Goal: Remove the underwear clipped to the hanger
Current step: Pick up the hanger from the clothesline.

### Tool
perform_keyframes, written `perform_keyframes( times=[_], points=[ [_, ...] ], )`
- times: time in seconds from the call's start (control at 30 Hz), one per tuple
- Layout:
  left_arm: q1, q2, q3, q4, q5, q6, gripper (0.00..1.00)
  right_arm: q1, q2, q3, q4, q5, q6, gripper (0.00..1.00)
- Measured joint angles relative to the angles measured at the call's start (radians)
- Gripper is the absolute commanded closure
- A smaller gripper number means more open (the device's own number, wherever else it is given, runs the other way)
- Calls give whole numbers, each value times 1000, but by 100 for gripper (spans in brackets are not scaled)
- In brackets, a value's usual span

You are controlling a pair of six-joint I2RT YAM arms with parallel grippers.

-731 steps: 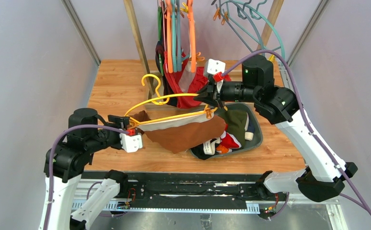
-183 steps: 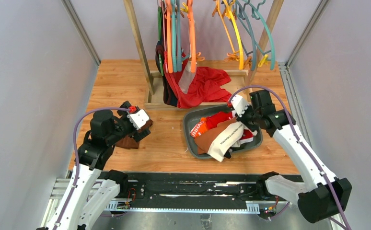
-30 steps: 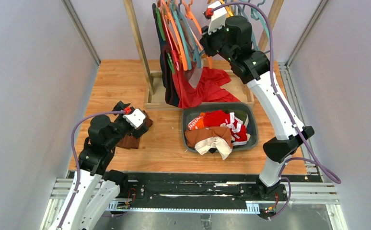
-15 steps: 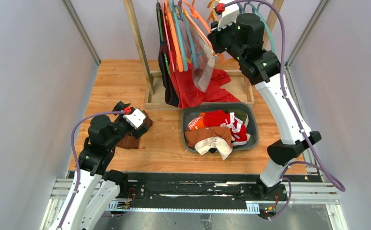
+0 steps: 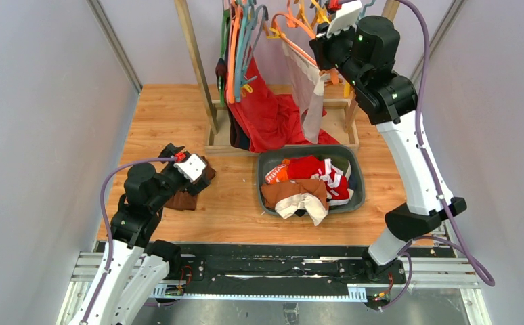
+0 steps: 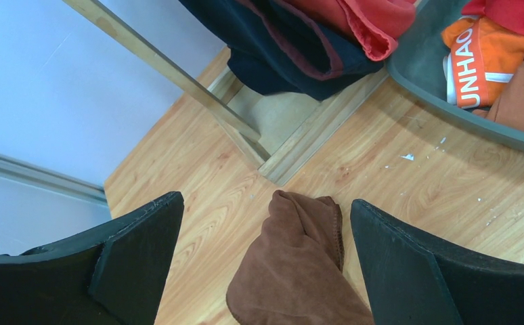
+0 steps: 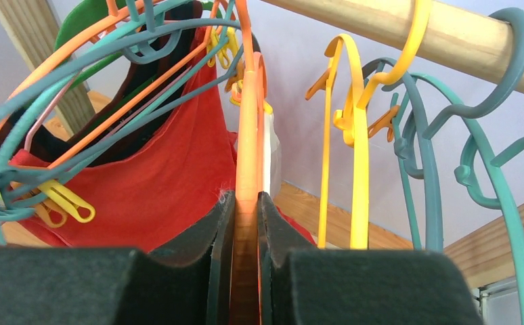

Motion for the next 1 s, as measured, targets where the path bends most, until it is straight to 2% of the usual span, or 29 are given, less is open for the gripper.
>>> perform_keyframes(
  times=[0.33,0.47,0.57,0.73,1.0],
  points=[
    [0,0,0,0,0,0,2,0,-32,-47,20,24,-25,99],
    [0,0,0,-1,0,2,2,0,-64,-137,67,23,-32,84],
    [0,0,0,-1,0,4,2,0,-90,-227,112,25,-41,76],
    [0,0,0,-2,3,7,2,-3,-92,-304,108,21,-47,70],
    [0,0,0,-6,3,14,2,-7,-72,-309,107,1,-48,61]
  ],
)
